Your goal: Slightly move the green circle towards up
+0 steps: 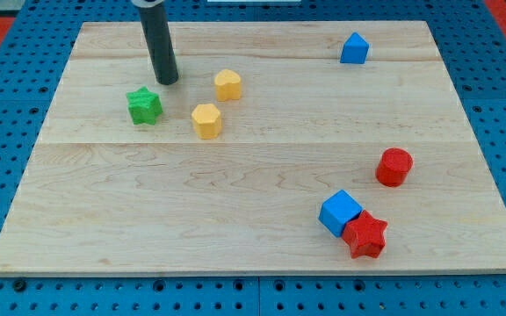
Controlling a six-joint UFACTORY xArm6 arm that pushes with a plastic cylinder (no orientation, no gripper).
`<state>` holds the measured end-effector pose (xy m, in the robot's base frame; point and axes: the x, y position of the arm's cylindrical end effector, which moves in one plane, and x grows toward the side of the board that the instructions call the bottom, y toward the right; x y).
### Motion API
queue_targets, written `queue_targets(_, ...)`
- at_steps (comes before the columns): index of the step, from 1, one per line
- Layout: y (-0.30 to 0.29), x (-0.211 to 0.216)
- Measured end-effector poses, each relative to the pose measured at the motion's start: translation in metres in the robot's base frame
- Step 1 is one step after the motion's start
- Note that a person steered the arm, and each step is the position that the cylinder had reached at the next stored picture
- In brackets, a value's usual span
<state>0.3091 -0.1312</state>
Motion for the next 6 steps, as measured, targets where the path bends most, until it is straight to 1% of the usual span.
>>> queue_targets(1, -0.031, -0.03)
queue_targets(3, 0.036, -0.046)
queue_targets(4, -0.023, -0.063)
queue_targets(5, 0.002, -0.073)
queue_targets(6, 0.074, -0.082)
